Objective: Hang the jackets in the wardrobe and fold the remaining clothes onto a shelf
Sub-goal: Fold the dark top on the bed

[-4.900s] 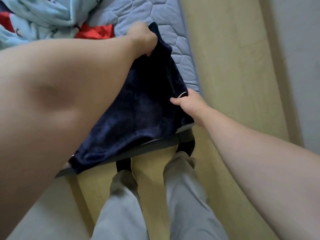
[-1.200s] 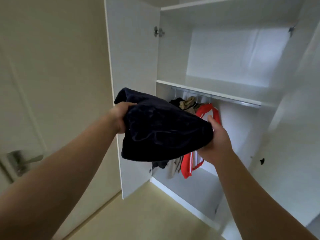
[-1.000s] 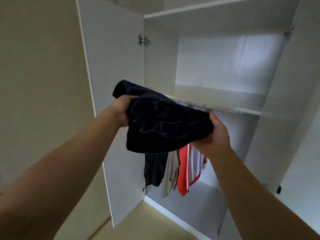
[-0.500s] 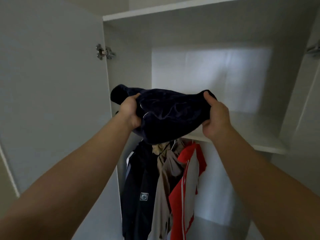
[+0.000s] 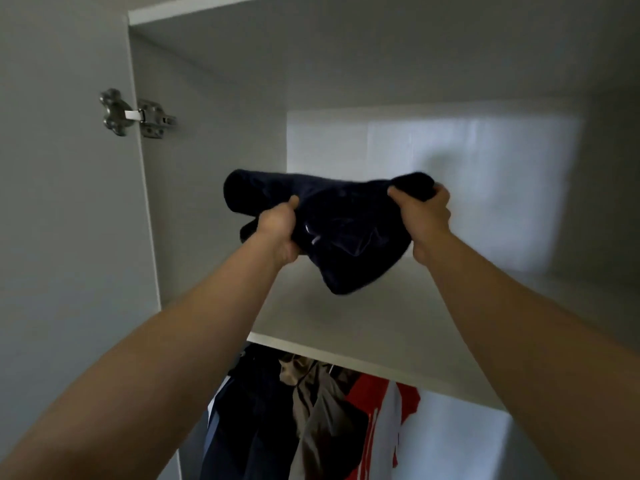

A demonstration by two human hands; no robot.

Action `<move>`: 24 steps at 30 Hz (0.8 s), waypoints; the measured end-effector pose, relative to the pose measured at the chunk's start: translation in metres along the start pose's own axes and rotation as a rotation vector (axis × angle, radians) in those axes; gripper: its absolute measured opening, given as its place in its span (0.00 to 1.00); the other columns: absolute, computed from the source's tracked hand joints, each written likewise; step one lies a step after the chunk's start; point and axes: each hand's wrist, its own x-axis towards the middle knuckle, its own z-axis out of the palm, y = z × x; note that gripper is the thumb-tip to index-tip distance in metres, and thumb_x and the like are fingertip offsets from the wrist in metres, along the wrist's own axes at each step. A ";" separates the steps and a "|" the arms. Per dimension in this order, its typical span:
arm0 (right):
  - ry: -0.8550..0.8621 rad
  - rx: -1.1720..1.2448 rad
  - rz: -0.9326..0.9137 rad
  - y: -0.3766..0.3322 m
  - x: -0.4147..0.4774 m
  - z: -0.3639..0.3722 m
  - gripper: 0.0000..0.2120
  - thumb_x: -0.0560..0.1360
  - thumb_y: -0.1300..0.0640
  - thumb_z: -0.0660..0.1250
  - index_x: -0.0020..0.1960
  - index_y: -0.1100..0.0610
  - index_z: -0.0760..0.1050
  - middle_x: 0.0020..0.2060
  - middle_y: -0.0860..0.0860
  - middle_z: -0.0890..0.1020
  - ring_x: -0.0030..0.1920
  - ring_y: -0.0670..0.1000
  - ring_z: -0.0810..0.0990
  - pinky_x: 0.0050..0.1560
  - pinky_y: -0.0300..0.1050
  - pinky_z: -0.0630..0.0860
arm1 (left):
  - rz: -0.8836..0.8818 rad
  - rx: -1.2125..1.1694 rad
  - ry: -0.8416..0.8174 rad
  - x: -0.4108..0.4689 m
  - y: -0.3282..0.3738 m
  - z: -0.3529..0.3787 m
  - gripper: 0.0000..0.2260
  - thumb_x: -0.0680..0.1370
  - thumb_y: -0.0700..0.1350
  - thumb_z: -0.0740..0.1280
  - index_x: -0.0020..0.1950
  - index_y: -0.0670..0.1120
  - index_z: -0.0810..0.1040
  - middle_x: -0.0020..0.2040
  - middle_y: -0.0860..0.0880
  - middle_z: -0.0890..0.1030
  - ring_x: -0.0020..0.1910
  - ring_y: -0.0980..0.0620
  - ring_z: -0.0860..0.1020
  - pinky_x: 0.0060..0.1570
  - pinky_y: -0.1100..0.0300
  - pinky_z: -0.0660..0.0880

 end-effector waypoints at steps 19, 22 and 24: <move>-0.695 -1.733 -0.345 0.089 0.015 0.089 0.27 0.77 0.36 0.66 0.67 0.53 0.74 0.60 0.55 0.76 0.61 0.60 0.75 0.55 0.53 0.75 | 0.566 2.178 -0.549 0.168 -0.049 -0.087 0.58 0.64 0.72 0.74 0.82 0.59 0.42 0.83 0.53 0.44 0.82 0.47 0.49 0.78 0.45 0.56; -0.624 -1.768 -0.186 0.108 0.037 0.111 0.37 0.79 0.48 0.66 0.81 0.57 0.53 0.74 0.64 0.57 0.72 0.67 0.62 0.69 0.63 0.69 | 0.560 2.132 -0.450 0.187 -0.056 -0.098 0.54 0.67 0.73 0.71 0.83 0.54 0.46 0.84 0.49 0.48 0.81 0.44 0.56 0.77 0.45 0.60; -0.563 -1.755 -0.192 0.120 0.049 0.125 0.42 0.78 0.50 0.67 0.82 0.57 0.46 0.74 0.63 0.57 0.73 0.68 0.59 0.70 0.66 0.67 | 0.509 2.158 -0.380 0.202 -0.057 -0.102 0.54 0.68 0.73 0.69 0.83 0.53 0.45 0.84 0.48 0.48 0.80 0.42 0.57 0.75 0.42 0.63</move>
